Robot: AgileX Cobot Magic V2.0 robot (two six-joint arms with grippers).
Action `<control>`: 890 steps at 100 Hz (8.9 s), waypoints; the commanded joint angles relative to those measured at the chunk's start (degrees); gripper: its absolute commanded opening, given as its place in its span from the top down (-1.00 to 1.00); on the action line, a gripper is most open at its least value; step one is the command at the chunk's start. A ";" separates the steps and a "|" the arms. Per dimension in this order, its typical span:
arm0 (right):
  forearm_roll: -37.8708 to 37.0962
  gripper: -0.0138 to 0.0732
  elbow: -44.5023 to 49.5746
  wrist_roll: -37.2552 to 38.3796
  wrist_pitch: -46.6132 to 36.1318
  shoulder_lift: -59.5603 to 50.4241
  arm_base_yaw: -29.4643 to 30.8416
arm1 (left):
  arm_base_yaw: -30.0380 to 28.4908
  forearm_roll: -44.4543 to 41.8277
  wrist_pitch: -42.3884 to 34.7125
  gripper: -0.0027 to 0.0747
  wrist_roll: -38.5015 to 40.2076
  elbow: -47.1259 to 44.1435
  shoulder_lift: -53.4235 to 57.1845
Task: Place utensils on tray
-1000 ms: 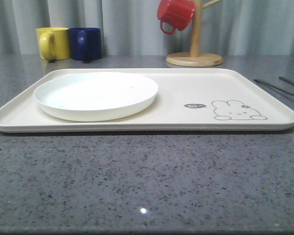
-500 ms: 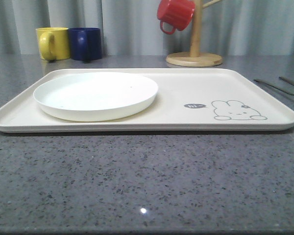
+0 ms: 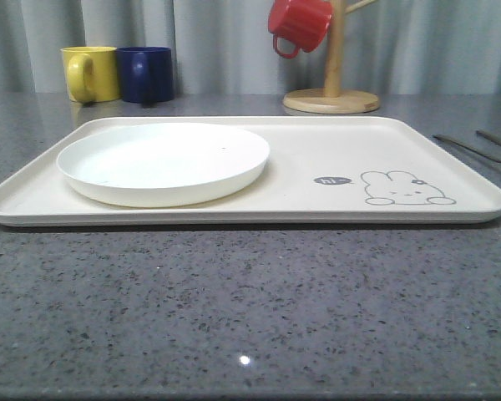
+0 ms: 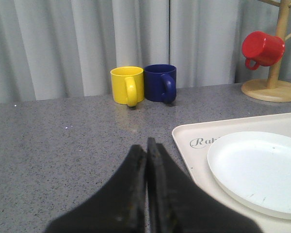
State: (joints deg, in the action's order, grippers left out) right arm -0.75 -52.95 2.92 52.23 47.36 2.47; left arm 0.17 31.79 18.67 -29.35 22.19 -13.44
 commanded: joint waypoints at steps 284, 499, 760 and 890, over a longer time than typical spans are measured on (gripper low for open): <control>-2.40 0.81 -24.12 23.00 -10.24 39.25 -26.49 | -0.10 1.19 -3.37 0.98 0.07 1.47 -0.45; -0.74 -0.18 -27.81 5.37 1.39 41.37 -3.17 | -0.10 1.19 -3.37 0.98 0.07 1.47 -0.45; -0.54 0.78 -27.80 21.47 -4.65 51.95 -28.10 | -0.10 1.19 -3.37 0.98 0.07 1.47 -0.45; 0.75 0.02 -27.83 -5.83 3.87 40.88 7.13 | -0.10 1.19 -3.37 0.98 0.07 1.47 -0.45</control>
State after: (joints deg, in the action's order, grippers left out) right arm -1.84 -79.26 0.00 57.61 89.31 7.62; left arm 0.17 31.89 18.79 -29.41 22.16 -13.44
